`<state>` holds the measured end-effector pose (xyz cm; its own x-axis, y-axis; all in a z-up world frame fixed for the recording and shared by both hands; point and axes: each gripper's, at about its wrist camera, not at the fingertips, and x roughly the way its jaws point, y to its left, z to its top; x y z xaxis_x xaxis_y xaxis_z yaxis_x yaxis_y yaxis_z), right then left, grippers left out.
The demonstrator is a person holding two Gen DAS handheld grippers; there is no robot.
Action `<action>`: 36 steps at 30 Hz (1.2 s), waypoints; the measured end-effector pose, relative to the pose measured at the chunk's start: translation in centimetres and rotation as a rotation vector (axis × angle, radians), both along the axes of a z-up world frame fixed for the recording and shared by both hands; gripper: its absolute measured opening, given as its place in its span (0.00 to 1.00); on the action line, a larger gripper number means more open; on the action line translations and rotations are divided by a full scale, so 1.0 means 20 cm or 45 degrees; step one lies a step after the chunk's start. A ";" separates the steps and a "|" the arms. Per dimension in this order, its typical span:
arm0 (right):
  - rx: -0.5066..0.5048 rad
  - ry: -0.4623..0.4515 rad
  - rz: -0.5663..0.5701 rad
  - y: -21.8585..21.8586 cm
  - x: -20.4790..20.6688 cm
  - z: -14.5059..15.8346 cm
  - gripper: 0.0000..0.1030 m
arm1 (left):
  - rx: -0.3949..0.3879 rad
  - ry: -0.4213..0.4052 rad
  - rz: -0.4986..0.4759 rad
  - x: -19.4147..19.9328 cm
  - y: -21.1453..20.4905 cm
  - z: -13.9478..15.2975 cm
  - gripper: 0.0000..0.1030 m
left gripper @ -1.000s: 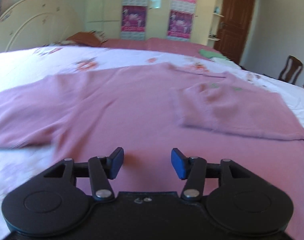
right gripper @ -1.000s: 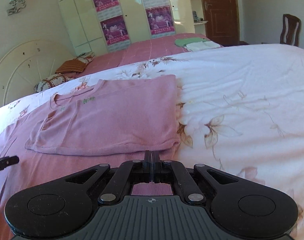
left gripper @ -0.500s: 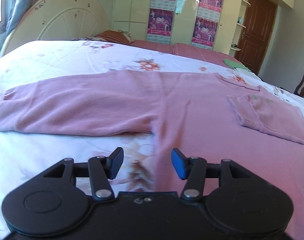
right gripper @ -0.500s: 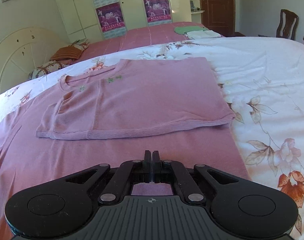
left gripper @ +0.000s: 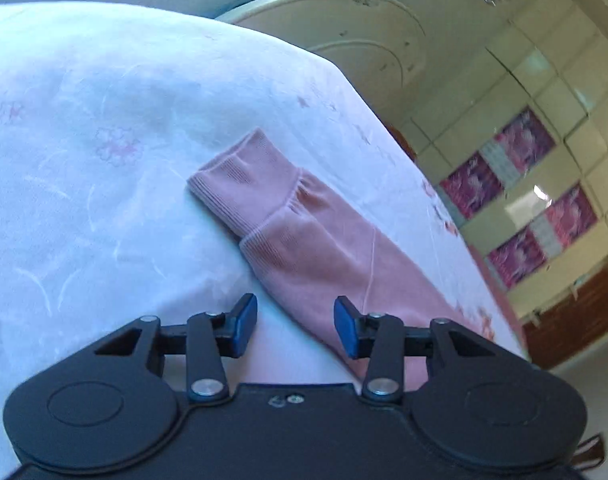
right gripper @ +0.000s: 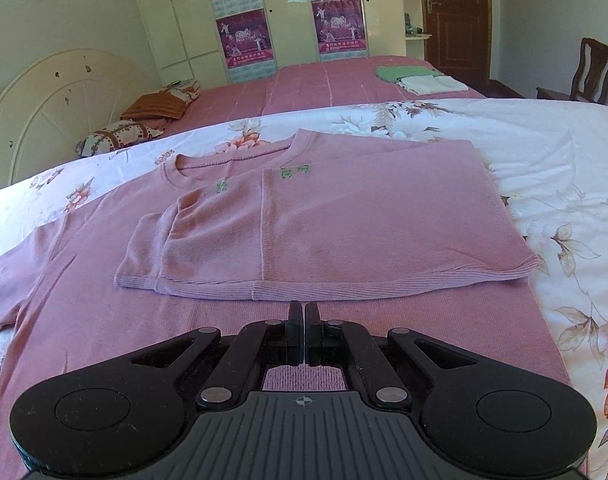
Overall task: Fold small clothes
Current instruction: 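Grasp the other sleeve cuff with the left gripper and lift it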
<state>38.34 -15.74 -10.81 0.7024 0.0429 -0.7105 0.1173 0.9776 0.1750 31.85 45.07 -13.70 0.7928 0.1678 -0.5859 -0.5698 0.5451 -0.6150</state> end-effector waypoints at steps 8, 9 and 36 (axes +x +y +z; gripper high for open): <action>0.034 0.013 -0.038 0.01 0.05 0.01 0.00 | -0.082 -0.094 0.131 0.13 0.19 -0.07 0.08; 0.043 0.013 -0.052 0.00 0.06 0.01 0.00 | -0.033 -0.054 0.149 0.15 0.18 -0.06 0.08; 0.193 -0.051 -0.143 -0.35 0.00 0.03 0.00 | 0.698 -0.048 -1.075 0.87 -1.92 0.16 0.08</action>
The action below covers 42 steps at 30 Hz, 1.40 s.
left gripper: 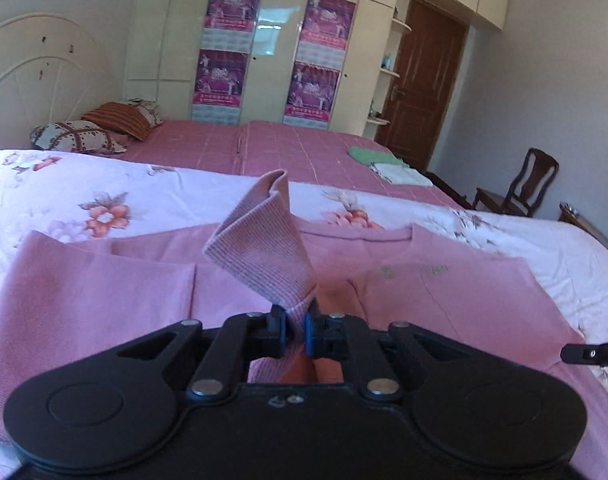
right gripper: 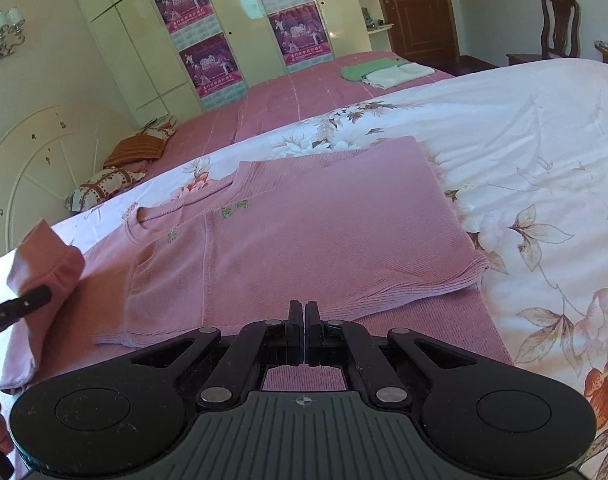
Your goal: Fold small clothes
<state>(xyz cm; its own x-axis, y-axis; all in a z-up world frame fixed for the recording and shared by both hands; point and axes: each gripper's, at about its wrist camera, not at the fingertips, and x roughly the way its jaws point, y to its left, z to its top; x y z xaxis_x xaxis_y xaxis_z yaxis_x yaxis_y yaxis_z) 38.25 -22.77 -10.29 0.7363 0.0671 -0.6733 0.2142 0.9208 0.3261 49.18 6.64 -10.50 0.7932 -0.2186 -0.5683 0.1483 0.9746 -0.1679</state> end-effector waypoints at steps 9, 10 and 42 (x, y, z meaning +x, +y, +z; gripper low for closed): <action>0.299 0.016 0.081 0.02 0.09 0.03 0.00 | 0.071 0.042 -0.094 -0.10 -0.14 -0.11 0.67; 0.306 0.012 0.099 0.04 0.11 0.03 0.00 | 0.090 0.011 -0.083 -0.14 -0.11 -0.09 0.67; 0.153 -0.133 0.181 0.32 0.36 0.04 0.05 | 0.097 0.032 0.278 -0.42 0.64 -0.10 0.32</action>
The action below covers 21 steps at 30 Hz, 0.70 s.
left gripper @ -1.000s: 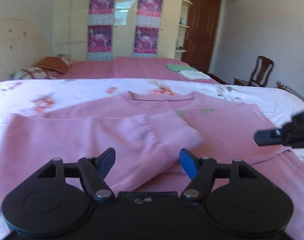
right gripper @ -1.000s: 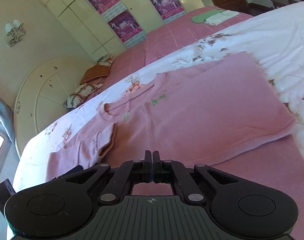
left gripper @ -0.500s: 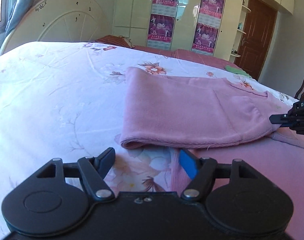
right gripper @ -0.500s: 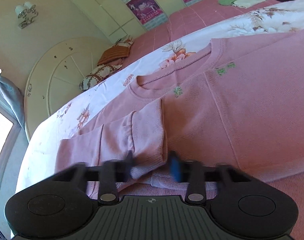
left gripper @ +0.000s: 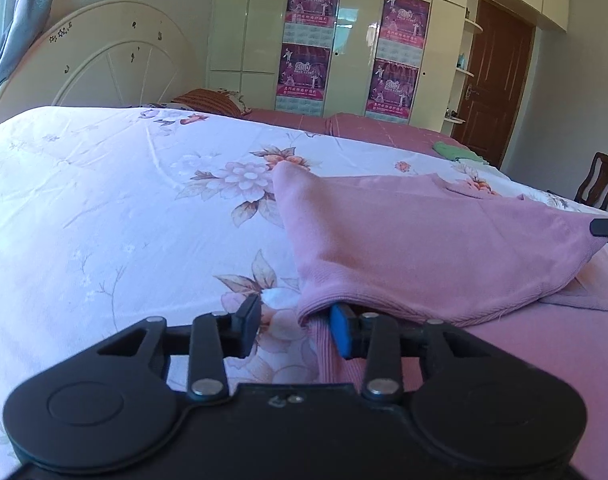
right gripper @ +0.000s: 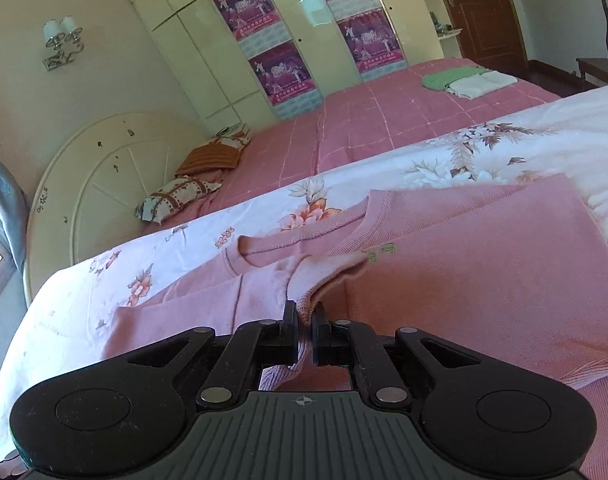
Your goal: Fold small clothes
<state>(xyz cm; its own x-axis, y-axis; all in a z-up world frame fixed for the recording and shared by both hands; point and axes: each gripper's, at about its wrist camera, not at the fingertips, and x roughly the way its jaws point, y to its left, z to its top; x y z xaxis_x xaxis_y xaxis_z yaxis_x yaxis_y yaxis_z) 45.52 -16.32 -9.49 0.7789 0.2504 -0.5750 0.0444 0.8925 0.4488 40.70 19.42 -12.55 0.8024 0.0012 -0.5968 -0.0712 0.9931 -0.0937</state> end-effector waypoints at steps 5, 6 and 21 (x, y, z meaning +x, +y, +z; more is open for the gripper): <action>-0.001 0.052 -0.044 -0.07 -0.01 -0.05 0.05 | 0.004 0.057 -0.014 0.04 0.01 -0.03 0.29; -0.011 0.073 -0.048 -0.08 -0.01 -0.06 0.05 | 0.002 0.059 -0.015 0.04 0.01 -0.03 0.28; -0.022 0.057 -0.155 -0.23 -0.12 -0.11 0.60 | -0.051 0.009 -0.172 -0.01 0.08 0.14 0.36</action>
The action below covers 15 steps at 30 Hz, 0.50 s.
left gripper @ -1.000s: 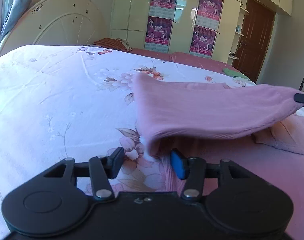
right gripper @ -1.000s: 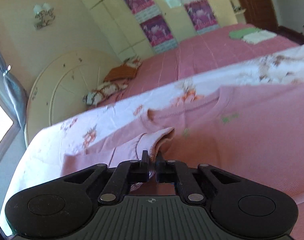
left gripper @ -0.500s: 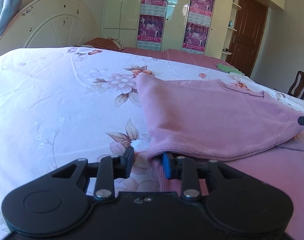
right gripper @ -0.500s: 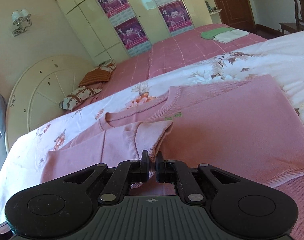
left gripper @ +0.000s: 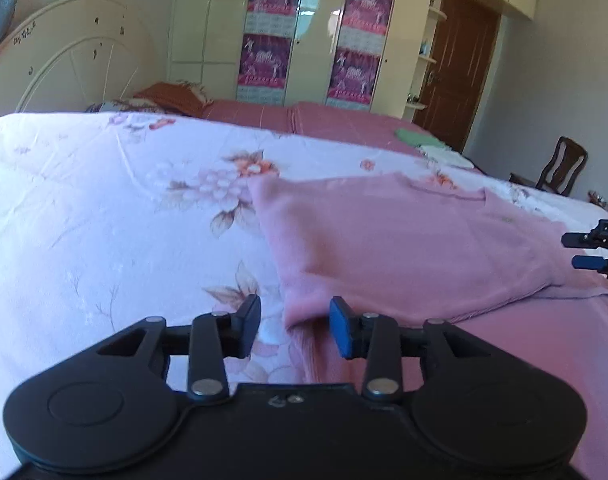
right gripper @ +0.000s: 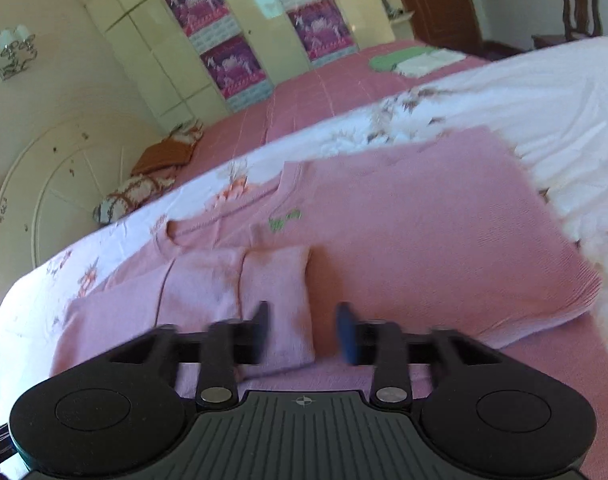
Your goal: Fold small clothes
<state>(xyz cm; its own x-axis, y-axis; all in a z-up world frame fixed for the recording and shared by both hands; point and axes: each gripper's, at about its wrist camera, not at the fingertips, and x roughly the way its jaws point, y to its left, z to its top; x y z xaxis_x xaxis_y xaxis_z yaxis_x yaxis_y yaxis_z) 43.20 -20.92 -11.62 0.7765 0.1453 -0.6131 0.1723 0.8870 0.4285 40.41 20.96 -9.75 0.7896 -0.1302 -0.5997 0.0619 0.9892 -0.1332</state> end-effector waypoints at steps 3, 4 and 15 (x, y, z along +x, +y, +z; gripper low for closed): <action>0.046 0.005 0.019 -0.06 0.08 0.00 0.59 | -0.005 -0.021 -0.039 0.10 -0.04 0.02 0.36; 0.056 0.003 0.023 -0.06 0.12 -0.01 0.59 | -0.005 -0.029 -0.050 0.14 -0.06 0.02 0.36; -0.088 0.032 0.192 0.05 0.28 -0.09 0.03 | -0.051 0.024 -0.068 0.36 -0.16 -0.20 0.36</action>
<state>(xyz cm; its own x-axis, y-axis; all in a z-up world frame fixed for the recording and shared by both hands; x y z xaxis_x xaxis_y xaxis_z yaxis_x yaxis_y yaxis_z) 48.79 -19.82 -13.39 0.7334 0.2157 -0.6447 0.0450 0.9309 0.3626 47.67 17.69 -13.74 0.7694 -0.1959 -0.6080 0.1115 0.9784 -0.1742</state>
